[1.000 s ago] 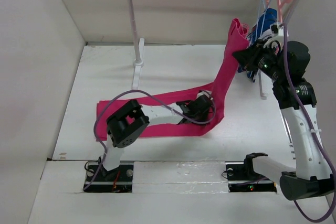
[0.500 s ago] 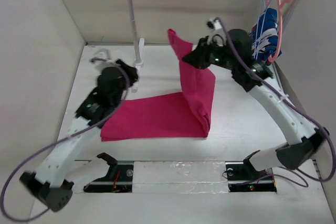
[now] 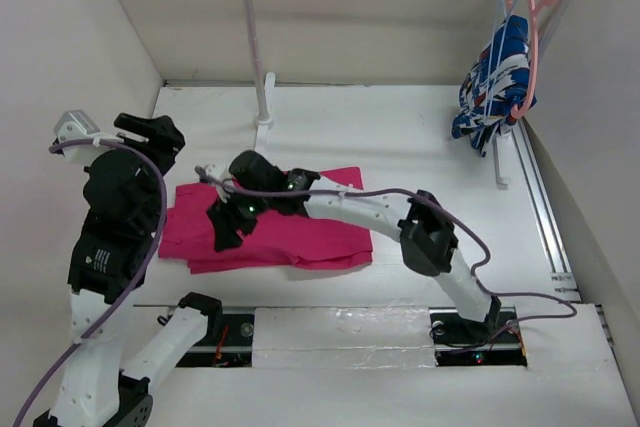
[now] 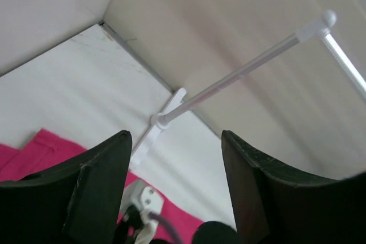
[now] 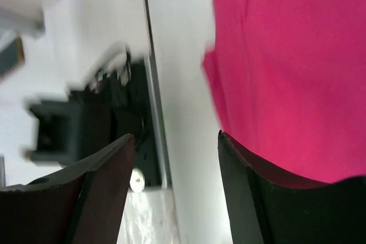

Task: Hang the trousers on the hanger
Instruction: Fold the trousers at the center of the board.

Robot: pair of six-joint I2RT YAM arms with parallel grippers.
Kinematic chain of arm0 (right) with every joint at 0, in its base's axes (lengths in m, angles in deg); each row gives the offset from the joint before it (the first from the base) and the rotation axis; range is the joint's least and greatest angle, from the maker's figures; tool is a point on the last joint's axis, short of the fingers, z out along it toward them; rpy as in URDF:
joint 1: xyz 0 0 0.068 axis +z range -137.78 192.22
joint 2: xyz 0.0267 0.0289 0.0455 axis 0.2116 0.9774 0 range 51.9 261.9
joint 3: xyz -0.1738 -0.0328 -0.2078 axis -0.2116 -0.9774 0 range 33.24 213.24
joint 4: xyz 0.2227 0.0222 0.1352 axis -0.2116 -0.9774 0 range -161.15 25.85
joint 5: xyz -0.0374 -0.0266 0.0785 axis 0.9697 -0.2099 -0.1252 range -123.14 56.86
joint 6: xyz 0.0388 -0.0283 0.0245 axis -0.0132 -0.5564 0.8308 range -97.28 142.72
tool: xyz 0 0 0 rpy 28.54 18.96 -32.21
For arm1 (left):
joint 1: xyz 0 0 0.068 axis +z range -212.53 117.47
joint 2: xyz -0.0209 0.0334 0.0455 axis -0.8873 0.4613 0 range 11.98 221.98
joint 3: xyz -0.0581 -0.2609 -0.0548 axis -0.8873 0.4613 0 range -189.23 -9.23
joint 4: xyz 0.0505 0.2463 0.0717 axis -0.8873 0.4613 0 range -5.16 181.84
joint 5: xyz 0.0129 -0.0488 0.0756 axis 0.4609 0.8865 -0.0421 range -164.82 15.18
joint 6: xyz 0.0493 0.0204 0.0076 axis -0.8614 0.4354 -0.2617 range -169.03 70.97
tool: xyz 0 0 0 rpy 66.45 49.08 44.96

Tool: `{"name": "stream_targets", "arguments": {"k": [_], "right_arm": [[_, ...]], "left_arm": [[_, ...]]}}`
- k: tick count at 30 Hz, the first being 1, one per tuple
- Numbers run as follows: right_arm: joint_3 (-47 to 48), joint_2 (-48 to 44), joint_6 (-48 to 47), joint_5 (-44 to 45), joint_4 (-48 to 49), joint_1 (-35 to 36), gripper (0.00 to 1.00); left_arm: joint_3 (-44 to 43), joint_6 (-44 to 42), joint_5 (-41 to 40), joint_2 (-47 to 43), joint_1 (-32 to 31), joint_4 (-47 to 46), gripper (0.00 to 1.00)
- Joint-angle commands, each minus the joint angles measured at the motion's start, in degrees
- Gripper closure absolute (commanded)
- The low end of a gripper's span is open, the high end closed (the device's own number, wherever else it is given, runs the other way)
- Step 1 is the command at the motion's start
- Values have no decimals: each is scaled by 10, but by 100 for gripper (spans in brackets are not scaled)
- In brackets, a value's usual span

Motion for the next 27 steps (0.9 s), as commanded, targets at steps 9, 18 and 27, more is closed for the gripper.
{"name": "stream_targets", "arguments": {"k": [9, 18, 27], "right_arm": [[-425, -324, -33, 7, 52, -140, 95], [-658, -338, -63, 70, 80, -219, 100], [-697, -369, -56, 74, 100, -225, 99]], "left_arm": [[355, 118, 168, -10, 2, -34, 40], [524, 158, 332, 111, 71, -104, 45], [515, 128, 438, 103, 96, -77, 50]]}}
